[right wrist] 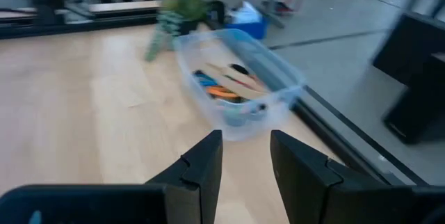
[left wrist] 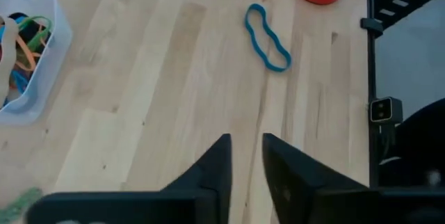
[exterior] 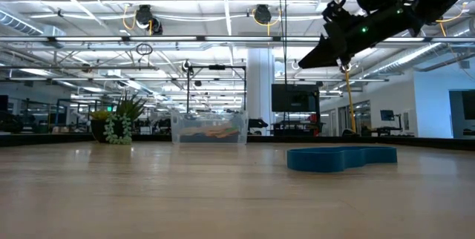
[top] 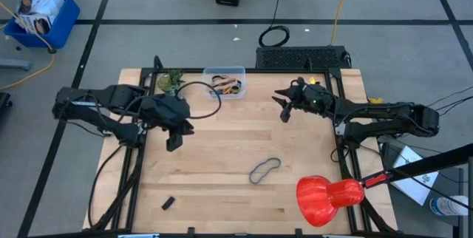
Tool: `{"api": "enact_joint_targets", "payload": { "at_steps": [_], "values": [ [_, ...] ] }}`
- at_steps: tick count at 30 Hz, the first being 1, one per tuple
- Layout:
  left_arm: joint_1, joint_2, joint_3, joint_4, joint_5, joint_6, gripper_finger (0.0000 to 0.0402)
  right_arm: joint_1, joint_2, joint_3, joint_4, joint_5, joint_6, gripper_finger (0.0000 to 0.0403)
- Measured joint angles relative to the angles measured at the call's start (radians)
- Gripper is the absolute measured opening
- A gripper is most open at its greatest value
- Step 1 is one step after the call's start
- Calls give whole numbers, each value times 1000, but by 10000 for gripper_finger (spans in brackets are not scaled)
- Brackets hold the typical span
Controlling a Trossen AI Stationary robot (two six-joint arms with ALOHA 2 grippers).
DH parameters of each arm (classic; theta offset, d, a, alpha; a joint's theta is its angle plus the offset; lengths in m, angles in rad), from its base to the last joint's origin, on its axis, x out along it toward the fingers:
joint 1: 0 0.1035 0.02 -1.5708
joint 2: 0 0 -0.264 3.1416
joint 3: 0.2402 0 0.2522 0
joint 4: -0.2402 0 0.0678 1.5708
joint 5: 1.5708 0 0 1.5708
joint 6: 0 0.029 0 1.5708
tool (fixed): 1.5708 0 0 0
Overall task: Pick and place rubber bands into bin
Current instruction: Put the dark blue rubber band into the transparent bin
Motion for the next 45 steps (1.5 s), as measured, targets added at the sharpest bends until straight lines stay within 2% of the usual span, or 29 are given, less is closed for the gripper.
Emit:
{"api": "enact_joint_targets", "payload": {
  "at_steps": [3,7,10,13,15,17,26,29,32,39,45],
  "values": [
    [-9,15,0,-2,-1,-16,126,3,0,0,4,-59,-11,116],
    [-12,26,0,-5,0,41,179,6,0,0,4,-66,14,116],
    [-26,39,1,-9,-22,109,203,17,-1,0,17,-84,68,116],
    [-46,59,1,-39,-18,100,216,40,-2,0,41,-186,47,116],
    [-62,71,-2,-76,-17,84,220,64,-2,6,17,-276,-10,116],
    [-74,84,-27,-94,-18,43,220,97,-2,24,-31,-302,-52,116],
    [-95,88,-256,-8,-56,-68,218,238,-2,202,-412,-277,-187,116],
    [-95,87,-318,36,-58,-106,218,291,-2,230,-500,-224,-195,116],
    [-95,88,-370,80,-59,-132,218,347,5,233,-579,-218,-191,116],
    [-95,88,-430,240,-95,-140,218,479,110,233,-601,-199,-155,116],
    [-95,87,-431,356,-107,-86,218,533,241,233,-599,-166,-84,116]
  ]
}}
